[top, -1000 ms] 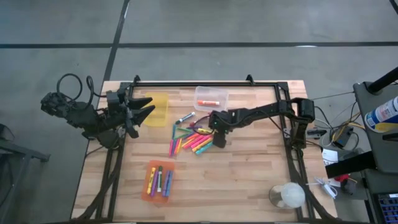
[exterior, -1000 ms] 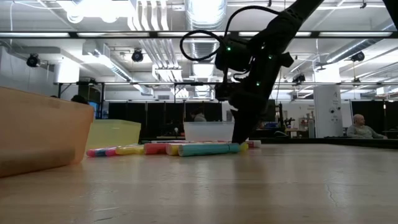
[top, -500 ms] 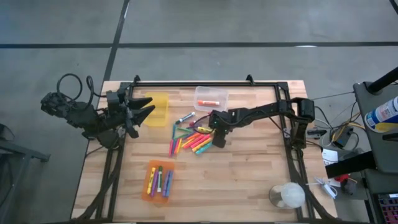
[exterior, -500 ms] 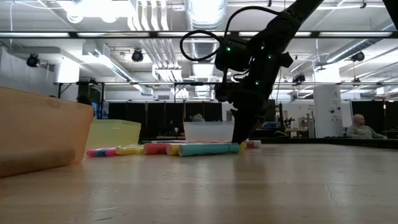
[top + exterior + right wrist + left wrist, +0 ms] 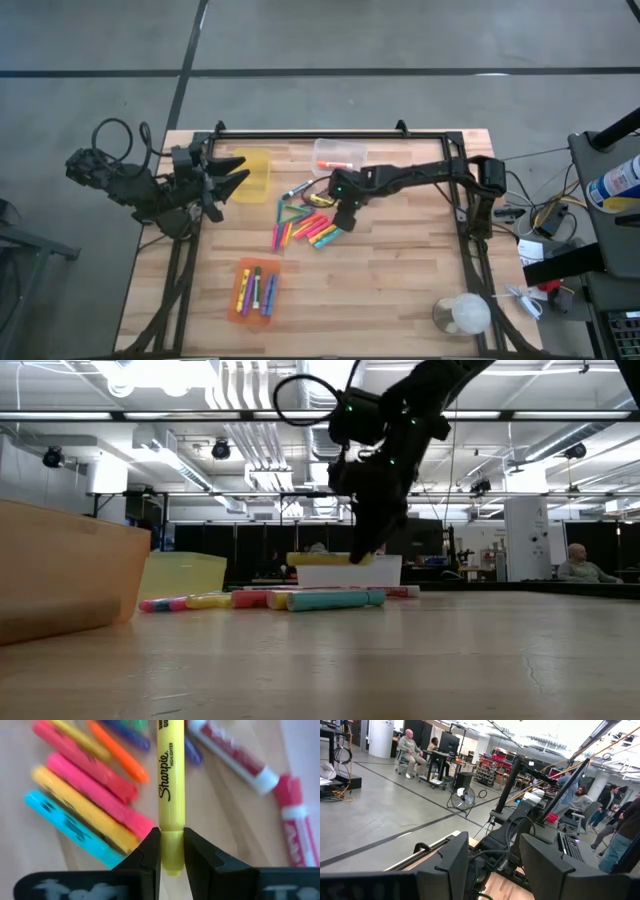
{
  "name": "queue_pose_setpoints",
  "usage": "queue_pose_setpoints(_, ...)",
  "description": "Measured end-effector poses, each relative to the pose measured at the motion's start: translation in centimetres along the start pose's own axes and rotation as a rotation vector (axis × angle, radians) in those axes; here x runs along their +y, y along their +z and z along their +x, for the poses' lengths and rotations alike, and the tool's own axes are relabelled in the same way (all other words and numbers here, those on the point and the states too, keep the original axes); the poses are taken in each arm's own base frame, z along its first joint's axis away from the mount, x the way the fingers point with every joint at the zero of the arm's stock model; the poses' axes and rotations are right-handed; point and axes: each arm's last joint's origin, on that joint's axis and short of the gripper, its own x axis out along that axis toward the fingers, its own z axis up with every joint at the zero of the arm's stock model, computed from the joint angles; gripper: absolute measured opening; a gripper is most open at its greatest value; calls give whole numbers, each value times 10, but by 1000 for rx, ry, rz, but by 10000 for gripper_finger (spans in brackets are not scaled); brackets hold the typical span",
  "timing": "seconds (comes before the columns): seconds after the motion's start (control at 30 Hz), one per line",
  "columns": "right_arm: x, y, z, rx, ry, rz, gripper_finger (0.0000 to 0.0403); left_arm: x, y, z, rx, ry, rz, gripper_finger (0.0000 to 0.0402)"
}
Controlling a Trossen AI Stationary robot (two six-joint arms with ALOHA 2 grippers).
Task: Pick & Place Markers
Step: Put the yellow highlighter into the orange bin
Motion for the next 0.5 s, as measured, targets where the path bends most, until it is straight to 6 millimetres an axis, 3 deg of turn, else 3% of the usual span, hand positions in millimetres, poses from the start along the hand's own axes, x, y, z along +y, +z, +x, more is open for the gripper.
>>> queue_pose_setpoints(0.5, 26, 48, -50, -122, 42, -41, 57, 1, 1, -1, -1, -4, -4, 172)
